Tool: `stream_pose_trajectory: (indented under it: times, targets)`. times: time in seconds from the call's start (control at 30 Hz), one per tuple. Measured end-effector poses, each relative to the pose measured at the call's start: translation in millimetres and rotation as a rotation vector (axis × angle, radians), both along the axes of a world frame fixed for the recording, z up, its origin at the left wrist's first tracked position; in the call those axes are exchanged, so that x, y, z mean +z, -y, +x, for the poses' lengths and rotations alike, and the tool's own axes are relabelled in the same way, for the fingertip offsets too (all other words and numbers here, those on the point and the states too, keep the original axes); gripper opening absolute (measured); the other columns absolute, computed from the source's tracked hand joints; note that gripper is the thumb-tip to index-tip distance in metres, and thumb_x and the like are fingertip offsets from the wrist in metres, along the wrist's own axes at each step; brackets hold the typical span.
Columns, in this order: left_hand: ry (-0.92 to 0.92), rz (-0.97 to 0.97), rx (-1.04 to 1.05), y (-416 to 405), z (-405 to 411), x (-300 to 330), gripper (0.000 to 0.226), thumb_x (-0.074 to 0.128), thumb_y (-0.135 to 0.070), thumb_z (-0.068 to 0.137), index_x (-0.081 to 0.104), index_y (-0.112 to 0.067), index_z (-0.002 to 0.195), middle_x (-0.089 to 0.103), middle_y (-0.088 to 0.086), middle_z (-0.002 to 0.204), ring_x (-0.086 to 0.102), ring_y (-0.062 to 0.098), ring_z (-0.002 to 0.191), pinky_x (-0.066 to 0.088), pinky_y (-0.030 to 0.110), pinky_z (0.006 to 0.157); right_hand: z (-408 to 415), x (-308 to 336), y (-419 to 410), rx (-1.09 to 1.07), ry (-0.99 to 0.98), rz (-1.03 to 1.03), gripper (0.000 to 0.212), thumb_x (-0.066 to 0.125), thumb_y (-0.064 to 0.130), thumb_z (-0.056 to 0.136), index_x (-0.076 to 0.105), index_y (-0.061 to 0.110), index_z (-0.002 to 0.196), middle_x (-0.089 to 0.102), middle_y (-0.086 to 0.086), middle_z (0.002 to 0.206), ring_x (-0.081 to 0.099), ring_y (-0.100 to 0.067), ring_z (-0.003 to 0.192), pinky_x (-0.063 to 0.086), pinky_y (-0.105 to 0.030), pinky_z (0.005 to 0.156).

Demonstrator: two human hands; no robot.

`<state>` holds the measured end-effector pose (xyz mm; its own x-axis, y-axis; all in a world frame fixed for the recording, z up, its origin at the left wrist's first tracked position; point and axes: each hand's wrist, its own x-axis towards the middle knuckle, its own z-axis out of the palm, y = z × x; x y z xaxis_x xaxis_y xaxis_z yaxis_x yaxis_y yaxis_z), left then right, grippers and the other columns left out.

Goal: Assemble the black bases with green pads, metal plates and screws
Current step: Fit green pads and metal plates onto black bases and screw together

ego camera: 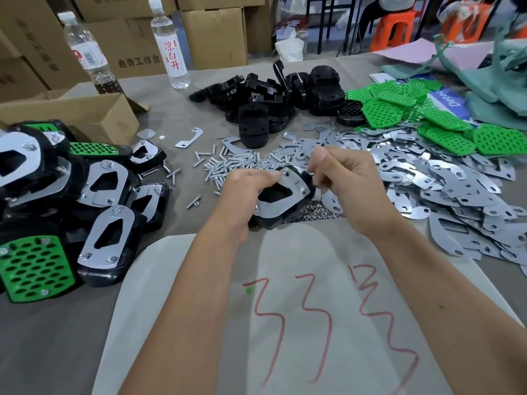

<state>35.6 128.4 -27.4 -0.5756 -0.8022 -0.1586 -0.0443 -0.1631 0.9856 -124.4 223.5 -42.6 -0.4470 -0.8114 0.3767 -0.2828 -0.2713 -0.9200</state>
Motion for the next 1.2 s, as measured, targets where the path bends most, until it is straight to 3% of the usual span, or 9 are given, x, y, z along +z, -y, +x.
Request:
stream_pose_trajectory:
  times: [0.13,0.27,0.4,0.53,0.63,0.73,0.8,0.93,1.2]
  targets:
    - [-0.004,0.005,0.009,1,0,0,0.036,0.066,-0.007,0.092,0.075,-0.016,0.058,0.072,0.007,0.068,0.068,0.022,0.062,0.053,0.027,0.059,8,-4,3,0.056,-0.064,0.094,0.033,0.054,0.054,0.098,0.08,0.037,0.109,0.065,0.013,0.096,0.061,-0.003,0.09,0.042,-0.013,0.077]
    - [-0.005,0.012,0.018,1,-1,-1,0.035,0.067,-0.01,0.093,0.077,-0.017,0.06,0.073,0.006,0.07,0.068,0.021,0.061,0.053,0.029,0.06,5,-1,5,-0.044,0.151,0.023,0.053,0.057,0.055,0.095,0.069,0.013,0.065,0.059,0.003,0.077,0.051,-0.017,0.068,0.039,-0.035,0.071]
    - [-0.005,0.005,0.033,4,0,-3,0.034,0.067,-0.011,0.092,0.077,-0.017,0.06,0.073,0.007,0.07,0.067,0.022,0.062,0.052,0.029,0.061,8,-3,3,0.018,0.018,0.103,0.045,0.048,0.062,0.1,0.082,0.032,0.102,0.059,0.009,0.086,0.051,-0.004,0.072,0.042,-0.018,0.071]
    - [-0.033,0.047,0.054,5,0,-3,0.028,0.068,-0.013,0.092,0.078,-0.015,0.066,0.075,0.009,0.075,0.069,0.023,0.062,0.053,0.026,0.055,10,1,2,-0.04,0.095,0.034,0.064,0.052,0.053,0.103,0.065,0.012,0.056,0.057,-0.012,0.082,0.053,-0.015,0.072,0.043,-0.027,0.067]
    - [-0.07,0.068,0.111,5,-1,-3,0.025,0.067,-0.016,0.093,0.079,-0.015,0.07,0.077,0.006,0.078,0.071,0.021,0.065,0.054,0.026,0.056,-3,5,-7,-0.035,-0.127,0.073,0.046,0.062,0.041,0.102,0.067,0.012,0.067,0.06,-0.013,0.078,0.053,-0.029,0.068,0.043,-0.032,0.064]
    - [-0.137,0.157,0.199,6,-1,-2,0.015,0.068,-0.016,0.093,0.081,-0.012,0.089,0.077,0.008,0.086,0.072,0.025,0.072,0.057,0.031,0.062,-16,8,-12,0.062,-0.481,0.299,0.013,0.085,0.023,0.085,0.077,0.027,0.076,0.065,0.002,0.089,0.06,-0.016,0.078,0.043,-0.022,0.069]
    - [-0.141,0.171,0.233,9,-1,-3,0.018,0.069,-0.017,0.093,0.077,-0.005,0.104,0.076,0.009,0.088,0.07,0.025,0.073,0.056,0.033,0.066,-17,7,-12,0.129,-0.629,0.451,0.015,0.089,0.023,0.08,0.081,0.034,0.082,0.062,0.007,0.096,0.06,-0.013,0.085,0.046,-0.026,0.074]
    - [-0.137,0.141,0.24,13,-2,-8,0.015,0.071,-0.013,0.095,0.062,-0.016,0.084,0.075,0.001,0.078,0.069,0.016,0.064,0.059,0.033,0.061,-14,10,-11,0.122,-0.635,0.494,0.016,0.089,0.023,0.08,0.079,0.035,0.079,0.057,0.011,0.095,0.058,-0.013,0.085,0.045,-0.026,0.074]
    - [-0.167,0.2,0.297,16,-3,-14,0.017,0.075,-0.005,0.092,0.059,-0.009,0.091,0.077,0.009,0.084,0.074,0.019,0.067,0.06,0.032,0.057,-9,10,-10,0.076,-0.71,0.538,0.01,0.083,0.024,0.087,0.074,0.027,0.085,0.056,0.005,0.099,0.054,-0.007,0.084,0.043,-0.028,0.076]
